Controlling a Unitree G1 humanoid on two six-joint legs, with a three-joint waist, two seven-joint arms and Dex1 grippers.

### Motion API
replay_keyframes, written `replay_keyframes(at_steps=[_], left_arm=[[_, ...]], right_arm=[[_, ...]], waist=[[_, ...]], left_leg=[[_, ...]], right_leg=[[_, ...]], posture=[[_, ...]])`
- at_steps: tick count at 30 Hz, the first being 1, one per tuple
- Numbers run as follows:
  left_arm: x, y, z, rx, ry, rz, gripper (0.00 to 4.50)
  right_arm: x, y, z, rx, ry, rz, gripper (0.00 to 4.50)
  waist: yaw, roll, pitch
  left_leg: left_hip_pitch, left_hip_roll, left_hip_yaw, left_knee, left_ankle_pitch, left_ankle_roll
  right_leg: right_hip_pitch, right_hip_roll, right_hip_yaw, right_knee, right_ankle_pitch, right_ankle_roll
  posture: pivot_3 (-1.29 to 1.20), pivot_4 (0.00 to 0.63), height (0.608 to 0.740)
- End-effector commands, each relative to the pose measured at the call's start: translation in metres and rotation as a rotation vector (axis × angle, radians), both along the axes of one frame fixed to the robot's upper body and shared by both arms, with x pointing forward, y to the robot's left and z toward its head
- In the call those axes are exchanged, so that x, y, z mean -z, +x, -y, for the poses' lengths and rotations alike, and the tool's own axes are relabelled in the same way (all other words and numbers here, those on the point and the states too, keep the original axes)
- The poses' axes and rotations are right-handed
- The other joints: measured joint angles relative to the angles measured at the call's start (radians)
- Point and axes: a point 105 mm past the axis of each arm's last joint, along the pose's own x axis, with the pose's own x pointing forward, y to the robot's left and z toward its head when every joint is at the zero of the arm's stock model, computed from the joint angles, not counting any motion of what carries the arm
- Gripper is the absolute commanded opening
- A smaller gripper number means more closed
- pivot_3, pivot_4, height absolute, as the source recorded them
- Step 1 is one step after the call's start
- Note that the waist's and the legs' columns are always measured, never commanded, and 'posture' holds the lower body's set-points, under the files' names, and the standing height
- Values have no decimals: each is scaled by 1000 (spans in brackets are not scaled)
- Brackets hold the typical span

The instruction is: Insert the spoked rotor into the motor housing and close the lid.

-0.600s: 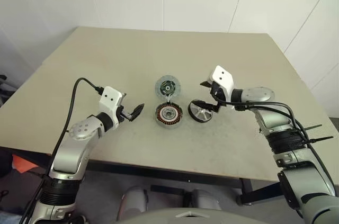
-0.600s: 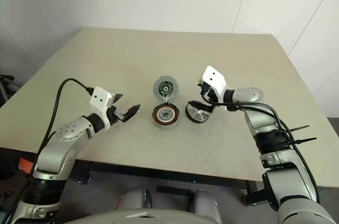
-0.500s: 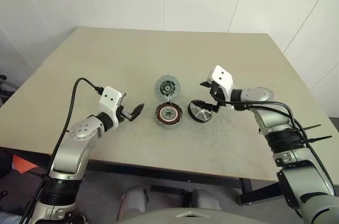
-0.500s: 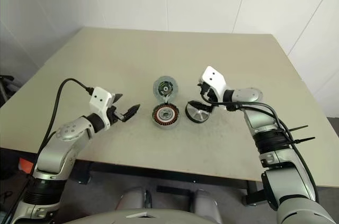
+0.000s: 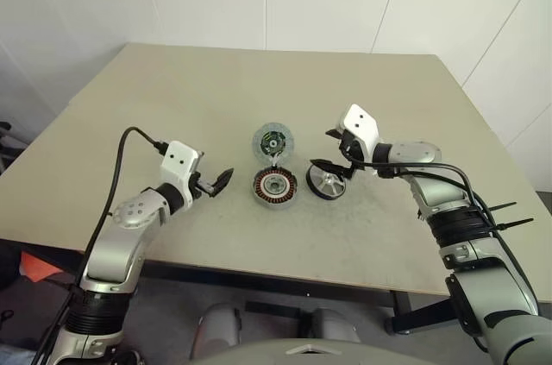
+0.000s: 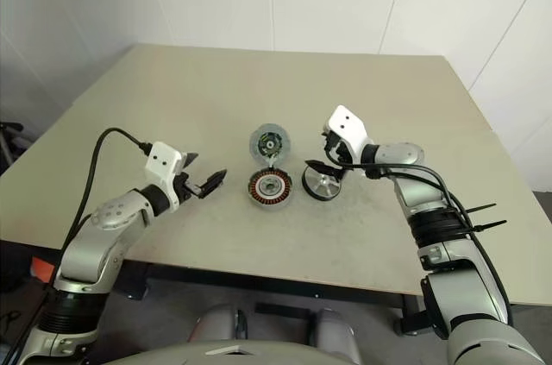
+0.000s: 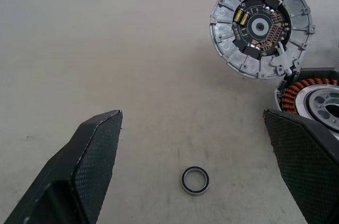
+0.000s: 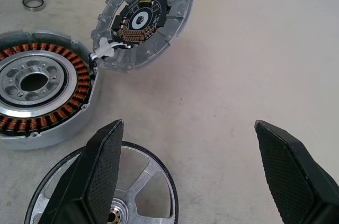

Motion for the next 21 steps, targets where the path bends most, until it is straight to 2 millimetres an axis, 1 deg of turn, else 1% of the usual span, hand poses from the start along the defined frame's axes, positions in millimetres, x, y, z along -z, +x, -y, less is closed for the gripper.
replay_keyframes(at_steps=[1,5,11,15,21], left_arm=[[3,6,0,-16,44,-8,4500],[11,7,3,-22,57,-33,4500],[13,14,13,-2,60,-40,4500],[24,14,15,0,65,-73,4500],[43,5,13,0,51,-135,4500]], right_arm=[[-19,5,-3,-5,16,73,4474],[-21,6,-1,4,17,82,4474],[-22,7,-2,2,15,89,4474],[-24,8,-2,6,17,95,4474],[-24,8,1,14,13,98,4474]], waist=[[0,0,0],[0,0,0],[1,0,0],[0,0,0],[0,0,0]], left_leg=[[0,0,0,0,0,0],[0,0,0,0,0,0],[0,0,0,0,0,0],[0,0,0,0,0,0],[-1,0,0,0,0,1]], right_leg=[[0,0,0,0,0,0],[0,0,0,0,0,0],[0,0,0,0,0,0],[0,0,0,0,0,0],[-1,0,0,0,0,0]], posture=[[0,0,740],[0,0,740],[0,0,740],[0,0,740],[0,0,740]])
